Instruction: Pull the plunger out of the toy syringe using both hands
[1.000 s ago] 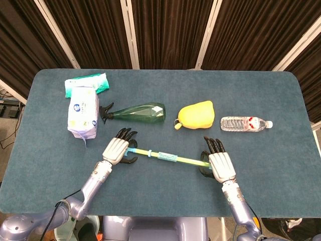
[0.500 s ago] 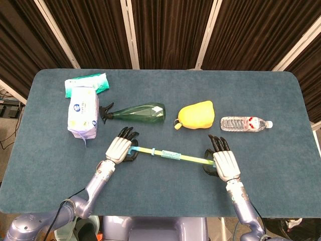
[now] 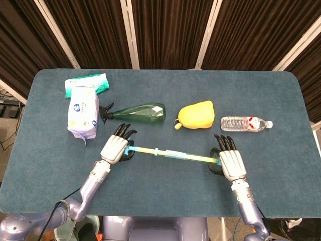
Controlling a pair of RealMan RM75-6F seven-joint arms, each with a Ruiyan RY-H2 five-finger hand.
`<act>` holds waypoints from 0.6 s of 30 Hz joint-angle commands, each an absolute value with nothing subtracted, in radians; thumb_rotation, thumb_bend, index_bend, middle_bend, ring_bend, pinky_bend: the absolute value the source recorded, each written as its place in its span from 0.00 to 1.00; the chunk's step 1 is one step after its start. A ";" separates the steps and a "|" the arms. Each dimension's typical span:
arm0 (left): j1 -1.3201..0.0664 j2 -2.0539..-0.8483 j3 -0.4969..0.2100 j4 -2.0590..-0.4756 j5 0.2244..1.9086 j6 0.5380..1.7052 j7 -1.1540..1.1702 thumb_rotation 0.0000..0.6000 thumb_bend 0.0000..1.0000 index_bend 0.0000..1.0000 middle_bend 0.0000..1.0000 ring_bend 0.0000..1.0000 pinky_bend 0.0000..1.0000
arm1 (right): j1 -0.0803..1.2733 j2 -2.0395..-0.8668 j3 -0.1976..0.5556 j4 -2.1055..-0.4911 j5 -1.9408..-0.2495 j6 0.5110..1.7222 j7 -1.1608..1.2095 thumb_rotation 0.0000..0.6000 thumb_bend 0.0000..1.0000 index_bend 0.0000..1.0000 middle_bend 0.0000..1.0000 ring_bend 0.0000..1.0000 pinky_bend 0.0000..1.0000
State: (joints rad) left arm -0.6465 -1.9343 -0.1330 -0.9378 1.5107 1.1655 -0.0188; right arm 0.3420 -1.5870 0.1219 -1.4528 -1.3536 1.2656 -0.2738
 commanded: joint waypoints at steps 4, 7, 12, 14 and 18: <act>-0.633 -1.889 -0.126 -0.998 1.514 1.182 0.016 1.00 0.48 0.71 0.20 0.01 0.00 | 0.336 -1.580 0.122 -1.452 -1.352 1.274 -0.268 1.00 0.44 0.76 0.13 0.00 0.00; -0.628 -1.874 -0.122 -1.015 1.514 1.187 0.027 1.00 0.48 0.71 0.20 0.01 0.00 | 0.335 -1.577 0.125 -1.449 -1.347 1.276 -0.267 1.00 0.45 0.78 0.15 0.00 0.00; -0.620 -1.853 -0.114 -1.035 1.516 1.196 0.036 1.00 0.48 0.71 0.20 0.01 0.00 | 0.332 -1.574 0.130 -1.435 -1.335 1.275 -0.264 1.00 0.45 0.81 0.17 0.00 0.00; -0.617 -1.846 -0.109 -1.042 1.518 1.198 0.037 1.00 0.48 0.71 0.20 0.01 0.00 | 0.331 -1.573 0.133 -1.429 -1.331 1.276 -0.261 1.00 0.45 0.82 0.18 0.00 0.00; -0.612 -1.832 -0.103 -1.060 1.525 1.209 0.036 1.00 0.48 0.71 0.20 0.01 0.00 | 0.330 -1.570 0.138 -1.413 -1.324 1.277 -0.259 1.00 0.45 0.84 0.18 0.00 0.00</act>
